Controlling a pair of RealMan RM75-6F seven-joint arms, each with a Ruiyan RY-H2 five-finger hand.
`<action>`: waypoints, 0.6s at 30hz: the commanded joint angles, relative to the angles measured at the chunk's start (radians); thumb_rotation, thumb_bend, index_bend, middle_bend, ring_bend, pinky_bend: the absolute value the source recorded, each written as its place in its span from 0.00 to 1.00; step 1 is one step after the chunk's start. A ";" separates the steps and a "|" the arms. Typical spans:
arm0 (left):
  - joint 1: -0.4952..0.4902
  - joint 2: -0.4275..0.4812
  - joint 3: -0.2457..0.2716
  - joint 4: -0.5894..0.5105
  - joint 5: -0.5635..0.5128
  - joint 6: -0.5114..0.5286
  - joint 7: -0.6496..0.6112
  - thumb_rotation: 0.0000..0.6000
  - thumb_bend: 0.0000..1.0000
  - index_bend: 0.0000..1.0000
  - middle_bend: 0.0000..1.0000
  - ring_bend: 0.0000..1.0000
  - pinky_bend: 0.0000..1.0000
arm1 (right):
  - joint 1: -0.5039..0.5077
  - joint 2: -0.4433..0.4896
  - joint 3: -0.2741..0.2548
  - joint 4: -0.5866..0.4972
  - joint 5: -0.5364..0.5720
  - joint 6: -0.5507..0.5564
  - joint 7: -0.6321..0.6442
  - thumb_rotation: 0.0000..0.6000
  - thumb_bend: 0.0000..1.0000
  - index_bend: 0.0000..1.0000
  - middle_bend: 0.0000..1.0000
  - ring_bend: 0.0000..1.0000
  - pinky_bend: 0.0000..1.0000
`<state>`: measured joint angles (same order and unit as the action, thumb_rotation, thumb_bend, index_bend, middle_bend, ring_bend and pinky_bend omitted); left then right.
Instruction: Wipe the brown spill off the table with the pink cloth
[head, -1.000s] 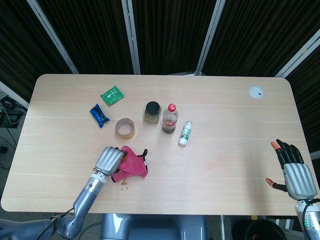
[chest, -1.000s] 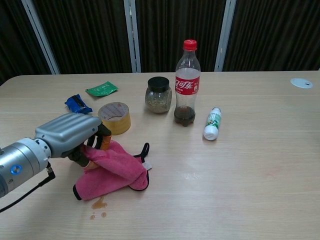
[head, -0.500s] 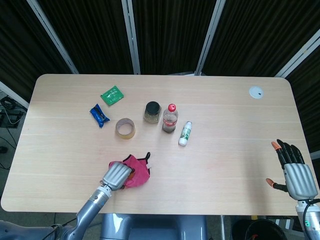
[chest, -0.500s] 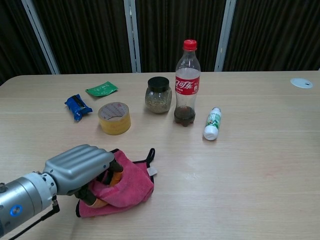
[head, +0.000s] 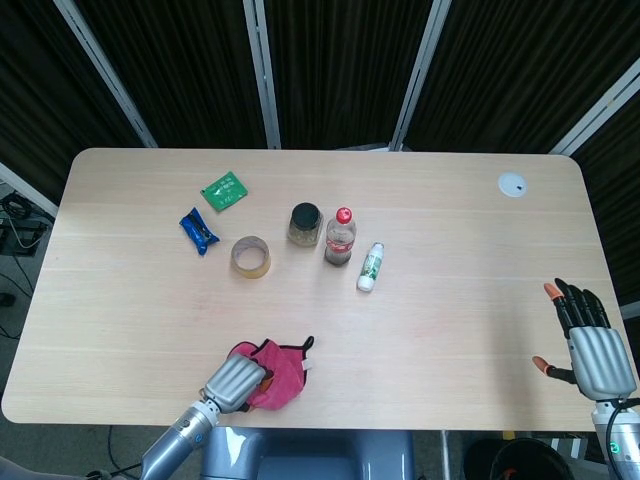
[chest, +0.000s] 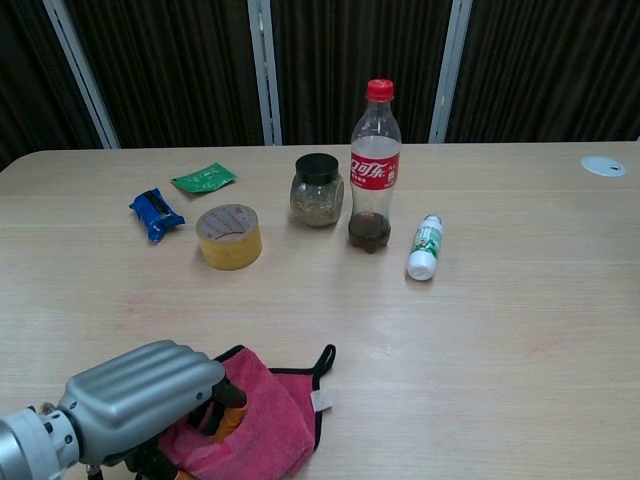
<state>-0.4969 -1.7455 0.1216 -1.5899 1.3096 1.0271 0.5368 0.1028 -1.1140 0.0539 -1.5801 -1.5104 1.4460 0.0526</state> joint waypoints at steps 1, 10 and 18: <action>0.002 0.002 0.003 0.005 0.006 0.001 0.008 1.00 0.58 0.82 0.59 0.51 0.57 | 0.000 0.000 0.000 0.000 0.000 0.000 0.000 1.00 0.01 0.00 0.00 0.00 0.03; -0.004 0.020 -0.036 0.072 -0.005 0.015 0.048 1.00 0.58 0.82 0.59 0.51 0.57 | 0.000 0.001 0.000 0.000 -0.001 0.000 0.001 1.00 0.01 0.00 0.00 0.00 0.03; -0.003 0.090 -0.106 0.156 -0.082 0.018 0.022 1.00 0.58 0.82 0.59 0.51 0.57 | 0.000 -0.001 -0.001 0.000 0.000 -0.002 -0.002 1.00 0.01 0.00 0.00 0.00 0.03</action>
<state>-0.5005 -1.6637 0.0226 -1.4410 1.2347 1.0454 0.5657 0.1031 -1.1150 0.0533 -1.5806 -1.5106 1.4439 0.0504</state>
